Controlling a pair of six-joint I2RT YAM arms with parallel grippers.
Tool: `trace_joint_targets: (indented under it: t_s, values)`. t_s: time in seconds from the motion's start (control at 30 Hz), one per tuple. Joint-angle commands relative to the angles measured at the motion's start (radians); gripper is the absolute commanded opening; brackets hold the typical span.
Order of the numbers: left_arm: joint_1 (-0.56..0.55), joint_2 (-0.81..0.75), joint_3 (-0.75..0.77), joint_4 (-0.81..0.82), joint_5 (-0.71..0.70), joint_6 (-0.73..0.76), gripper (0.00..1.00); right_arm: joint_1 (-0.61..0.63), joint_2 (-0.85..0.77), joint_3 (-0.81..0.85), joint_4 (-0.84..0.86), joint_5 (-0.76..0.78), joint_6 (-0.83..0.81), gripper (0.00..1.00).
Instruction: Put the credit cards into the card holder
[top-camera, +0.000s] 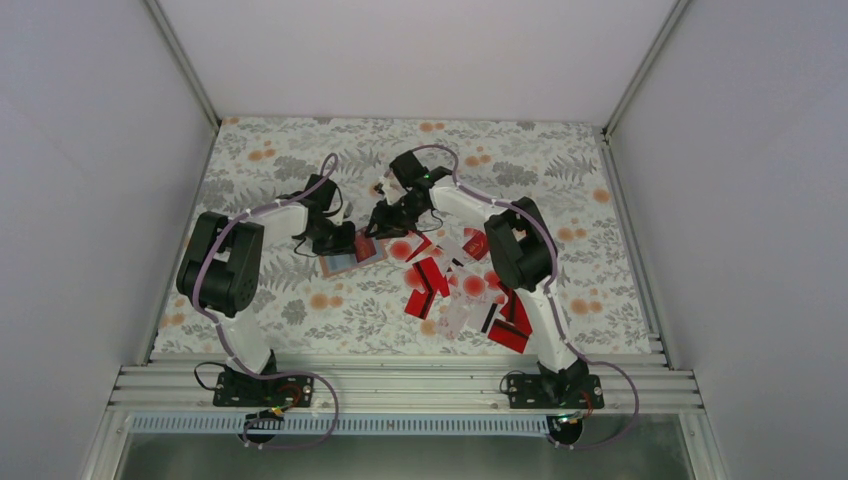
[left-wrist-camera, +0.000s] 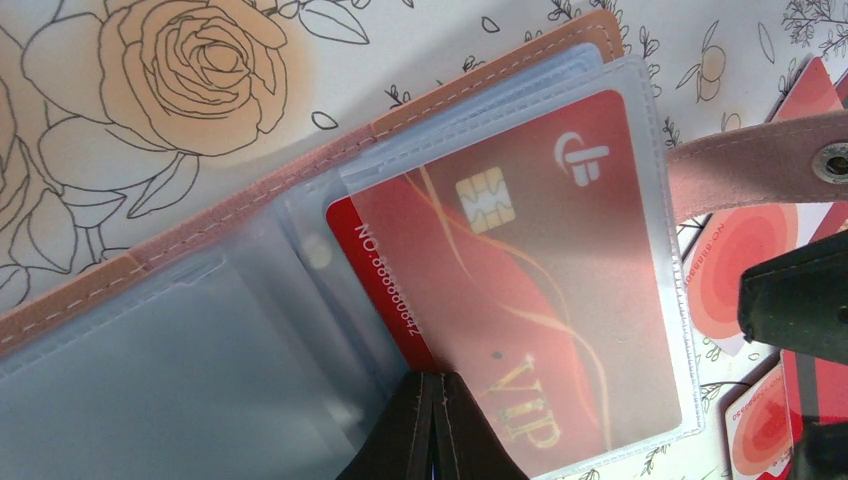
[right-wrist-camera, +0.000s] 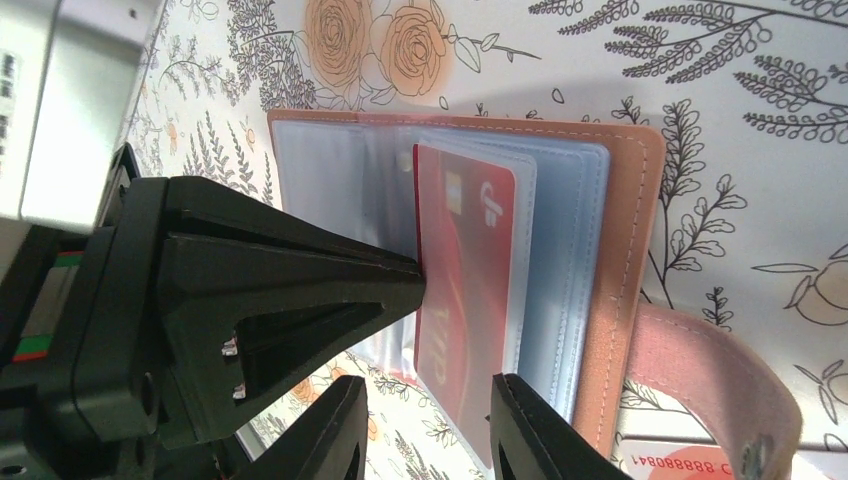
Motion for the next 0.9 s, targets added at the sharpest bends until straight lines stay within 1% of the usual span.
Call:
trace_joint_targets:
  t_s: [0.0,0.6,0.87]
  values:
    - [-0.008,0.036,-0.025,0.021,-0.007,0.016,0.02,0.015,0.014,0.002,0.013,-0.015,0.001,0.32]
    - [-0.009,0.034,-0.031,0.027,-0.002,0.016,0.02,0.028,0.054,0.007,-0.003,-0.013,0.005,0.33]
    - [-0.009,0.033,-0.031,0.025,-0.002,0.018,0.02,0.028,0.004,-0.015,-0.003,0.063,0.008,0.35]
